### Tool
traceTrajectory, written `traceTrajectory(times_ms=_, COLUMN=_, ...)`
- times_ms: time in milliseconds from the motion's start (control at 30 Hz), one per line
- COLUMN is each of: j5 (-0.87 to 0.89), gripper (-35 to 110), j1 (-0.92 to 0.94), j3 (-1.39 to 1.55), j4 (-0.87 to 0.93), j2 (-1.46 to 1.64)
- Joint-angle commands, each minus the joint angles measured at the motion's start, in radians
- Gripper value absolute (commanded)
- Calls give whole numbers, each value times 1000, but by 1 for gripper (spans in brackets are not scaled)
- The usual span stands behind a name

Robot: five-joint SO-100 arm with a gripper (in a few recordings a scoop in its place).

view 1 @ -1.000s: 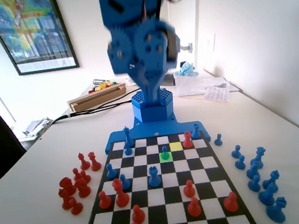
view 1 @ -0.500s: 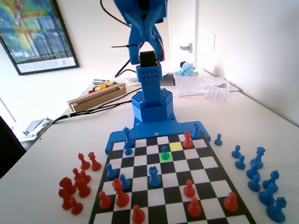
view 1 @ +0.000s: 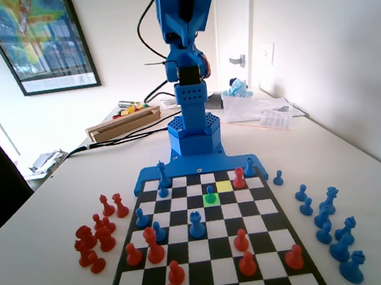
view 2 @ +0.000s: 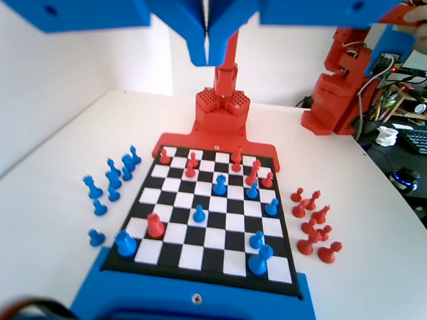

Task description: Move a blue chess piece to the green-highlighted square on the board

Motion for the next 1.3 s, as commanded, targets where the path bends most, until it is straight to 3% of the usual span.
traceTrajectory(times_ms=0, j5=-28, gripper=1, j1=-11, j3=48, j4=-37, j2=74)
traceTrajectory(times_ms=1267, j5=-21, gripper=4, j1=28, j3=64, j4=-67, j2=152)
